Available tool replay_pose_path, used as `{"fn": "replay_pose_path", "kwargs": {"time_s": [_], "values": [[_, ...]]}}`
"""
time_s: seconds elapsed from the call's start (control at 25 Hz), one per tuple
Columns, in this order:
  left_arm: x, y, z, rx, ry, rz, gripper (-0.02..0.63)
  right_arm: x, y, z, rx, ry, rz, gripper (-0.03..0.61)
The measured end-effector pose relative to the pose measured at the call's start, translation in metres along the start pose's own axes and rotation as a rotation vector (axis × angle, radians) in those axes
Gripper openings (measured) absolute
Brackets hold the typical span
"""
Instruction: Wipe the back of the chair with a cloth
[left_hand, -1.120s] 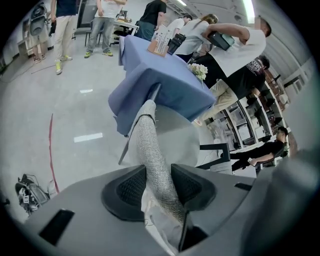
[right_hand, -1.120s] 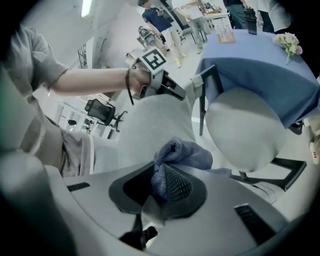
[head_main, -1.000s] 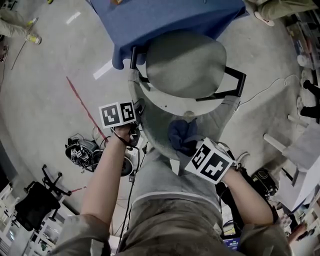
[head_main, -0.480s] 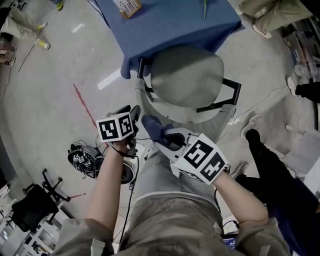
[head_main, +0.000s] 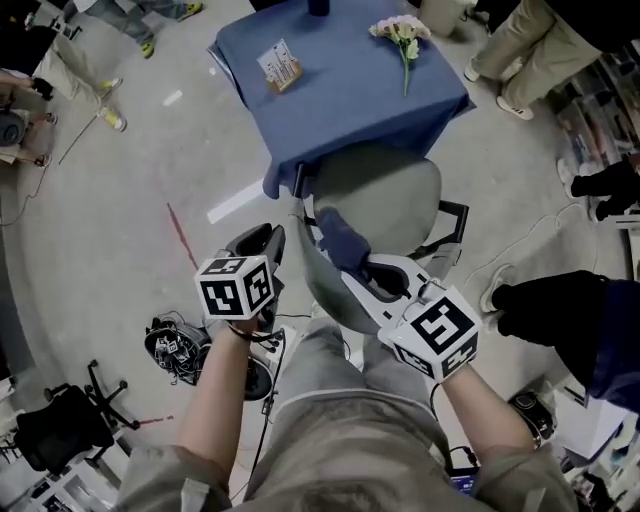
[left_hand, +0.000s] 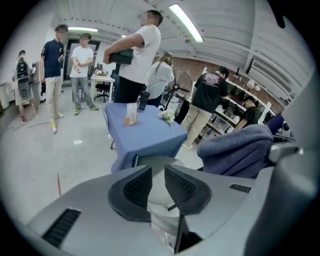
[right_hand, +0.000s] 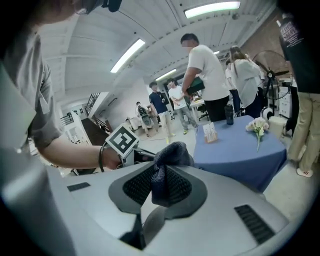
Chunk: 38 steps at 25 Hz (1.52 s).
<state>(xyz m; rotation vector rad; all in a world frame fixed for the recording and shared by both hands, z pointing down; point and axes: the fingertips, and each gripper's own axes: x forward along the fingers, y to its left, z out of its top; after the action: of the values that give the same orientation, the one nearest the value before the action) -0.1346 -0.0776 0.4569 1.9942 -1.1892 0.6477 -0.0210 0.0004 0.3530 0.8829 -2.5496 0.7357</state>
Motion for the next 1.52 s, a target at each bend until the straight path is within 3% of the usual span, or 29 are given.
{"fn": "replay_pose_path", "kwargs": {"time_s": [0.32, 0.48, 0.76, 1.12, 1.52], "values": [[-0.050, -0.039, 0.064, 0.143, -0.194, 0.050, 0.043, -0.050, -0.013, 0.063, -0.077, -0.139, -0.081, 0.066], [-0.075, -0.061, 0.095, 0.174, -0.270, 0.040, 0.035, -0.079, -0.019, 0.096, -0.108, -0.209, -0.120, 0.067], [-0.124, -0.106, 0.158, 0.310, -0.437, 0.045, 0.032, -0.134, -0.014, 0.153, -0.188, -0.356, -0.174, 0.067], [-0.184, -0.145, 0.199, 0.365, -0.620, 0.024, 0.031, -0.196, 0.005, 0.199, -0.279, -0.507, -0.252, 0.067], [-0.248, -0.176, 0.219, 0.540, -0.790, 0.072, 0.031, -0.240, 0.033, 0.230, -0.339, -0.647, -0.301, 0.067]]}}
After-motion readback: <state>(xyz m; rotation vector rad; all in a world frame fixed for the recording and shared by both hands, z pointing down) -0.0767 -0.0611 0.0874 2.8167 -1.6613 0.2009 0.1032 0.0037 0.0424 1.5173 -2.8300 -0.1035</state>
